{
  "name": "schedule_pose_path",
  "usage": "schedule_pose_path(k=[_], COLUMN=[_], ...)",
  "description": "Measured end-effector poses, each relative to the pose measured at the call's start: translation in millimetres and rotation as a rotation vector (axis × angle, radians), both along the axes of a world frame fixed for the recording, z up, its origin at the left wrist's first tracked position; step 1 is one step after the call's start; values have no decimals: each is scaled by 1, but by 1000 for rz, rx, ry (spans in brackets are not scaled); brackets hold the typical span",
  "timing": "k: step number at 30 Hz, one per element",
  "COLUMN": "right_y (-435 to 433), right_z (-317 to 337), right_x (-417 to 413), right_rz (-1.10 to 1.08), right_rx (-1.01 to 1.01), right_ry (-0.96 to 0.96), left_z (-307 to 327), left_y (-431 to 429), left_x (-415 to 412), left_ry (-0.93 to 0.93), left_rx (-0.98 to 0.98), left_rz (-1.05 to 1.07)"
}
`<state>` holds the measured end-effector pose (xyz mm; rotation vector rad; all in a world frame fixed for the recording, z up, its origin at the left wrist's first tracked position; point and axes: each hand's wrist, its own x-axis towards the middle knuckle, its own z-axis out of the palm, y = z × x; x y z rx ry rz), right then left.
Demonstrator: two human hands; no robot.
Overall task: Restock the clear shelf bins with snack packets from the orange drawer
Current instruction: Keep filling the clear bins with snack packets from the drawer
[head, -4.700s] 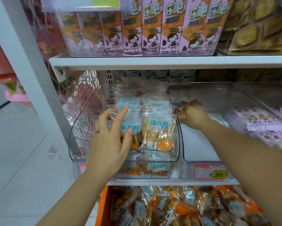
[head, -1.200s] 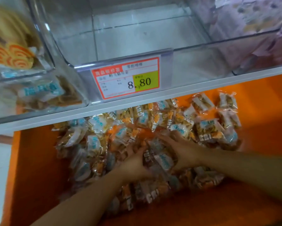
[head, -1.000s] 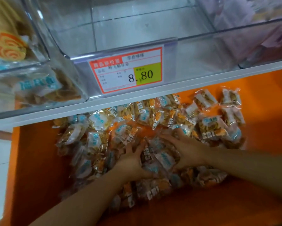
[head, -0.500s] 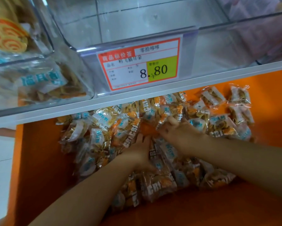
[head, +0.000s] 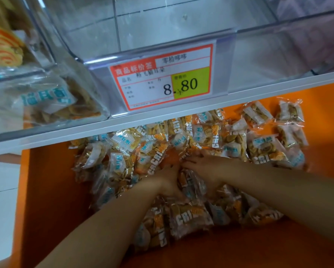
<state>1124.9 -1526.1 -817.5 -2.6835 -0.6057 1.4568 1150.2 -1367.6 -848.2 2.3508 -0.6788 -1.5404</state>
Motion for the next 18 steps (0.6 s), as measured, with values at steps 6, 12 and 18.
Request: schedule_pose_path(k=[6,12,18], right_y=[3,-1,3], right_z=[3,29,65], right_x=[-5,-19,-40], right_rz=[-63,-160,-221], right_rx=[87,165,234], right_ry=[-37,-251,-452], left_z=[9,28,67], left_y=[0,8,19], left_x=[-15,-25,-25], left_ry=[-81,-310,-486], left_rx=[-26,-139,-241], left_rz=[-38,-15,-27])
